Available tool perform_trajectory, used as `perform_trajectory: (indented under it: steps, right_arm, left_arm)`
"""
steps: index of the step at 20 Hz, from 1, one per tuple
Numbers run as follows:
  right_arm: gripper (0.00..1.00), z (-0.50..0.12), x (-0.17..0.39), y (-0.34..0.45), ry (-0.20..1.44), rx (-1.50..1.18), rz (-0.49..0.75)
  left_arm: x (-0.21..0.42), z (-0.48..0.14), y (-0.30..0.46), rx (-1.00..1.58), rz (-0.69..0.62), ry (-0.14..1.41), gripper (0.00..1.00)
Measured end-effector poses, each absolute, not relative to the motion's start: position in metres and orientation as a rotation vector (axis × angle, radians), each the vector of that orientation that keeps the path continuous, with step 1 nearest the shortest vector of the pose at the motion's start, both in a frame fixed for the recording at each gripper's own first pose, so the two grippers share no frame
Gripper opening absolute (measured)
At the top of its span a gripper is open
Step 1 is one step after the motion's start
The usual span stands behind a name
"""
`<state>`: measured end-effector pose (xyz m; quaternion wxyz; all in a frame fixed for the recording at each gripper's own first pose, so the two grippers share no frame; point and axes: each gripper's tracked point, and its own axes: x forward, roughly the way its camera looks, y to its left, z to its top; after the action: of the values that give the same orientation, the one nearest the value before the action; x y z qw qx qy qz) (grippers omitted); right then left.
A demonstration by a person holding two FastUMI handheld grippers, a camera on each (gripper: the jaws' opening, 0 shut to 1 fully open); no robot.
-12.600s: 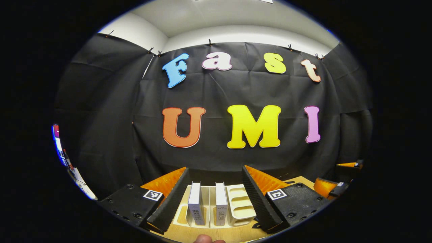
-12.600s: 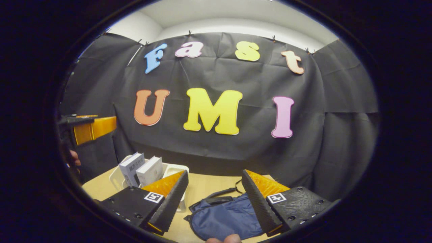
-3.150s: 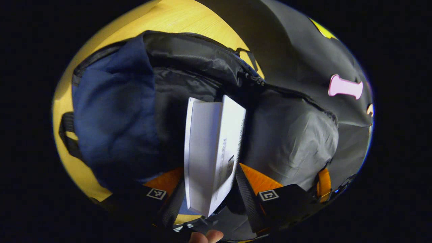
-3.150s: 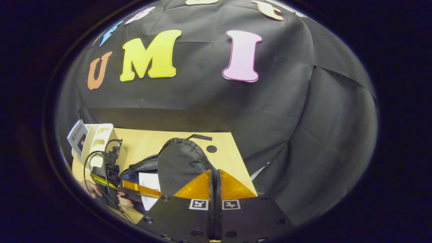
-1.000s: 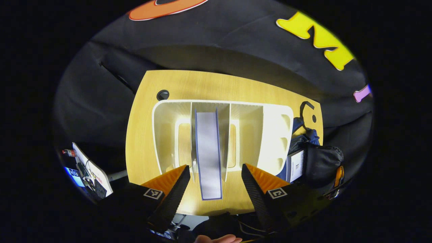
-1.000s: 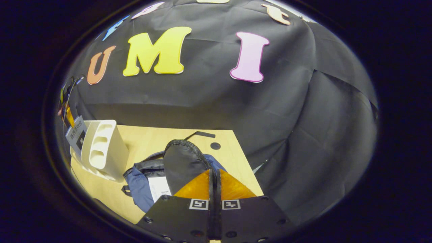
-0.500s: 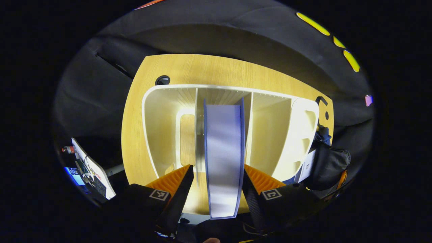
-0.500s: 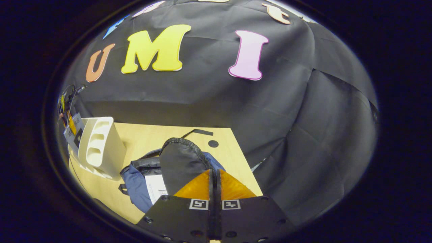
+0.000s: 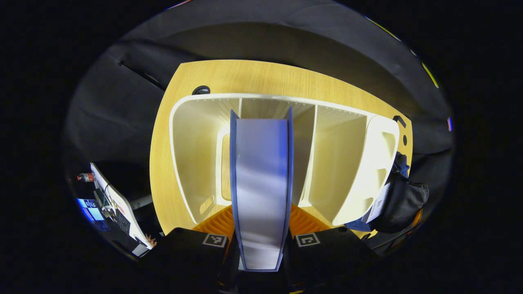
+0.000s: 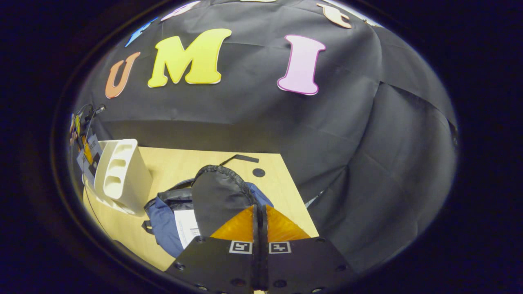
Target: Open the schoolbag, grab two books from the bookshelf and put them into the schoolbag.
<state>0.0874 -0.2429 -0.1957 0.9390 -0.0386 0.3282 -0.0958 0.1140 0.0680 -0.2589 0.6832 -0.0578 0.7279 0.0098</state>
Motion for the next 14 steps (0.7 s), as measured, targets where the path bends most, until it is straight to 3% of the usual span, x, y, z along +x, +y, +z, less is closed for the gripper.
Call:
perform_trajectory:
  steps: [5, 14]
  right_arm:
    - [0.00, -0.197, 0.086, -0.246, 0.663, -0.075, -0.181]
    - [0.00, -0.198, 0.081, -0.248, 0.653, -0.042, -0.153]
  left_arm:
    - [0.099, -0.224, 0.072, -0.132, 0.019, 1.604, 0.43]
    - [0.027, -0.093, 0.073, -0.197, -0.038, 1.481, 0.43]
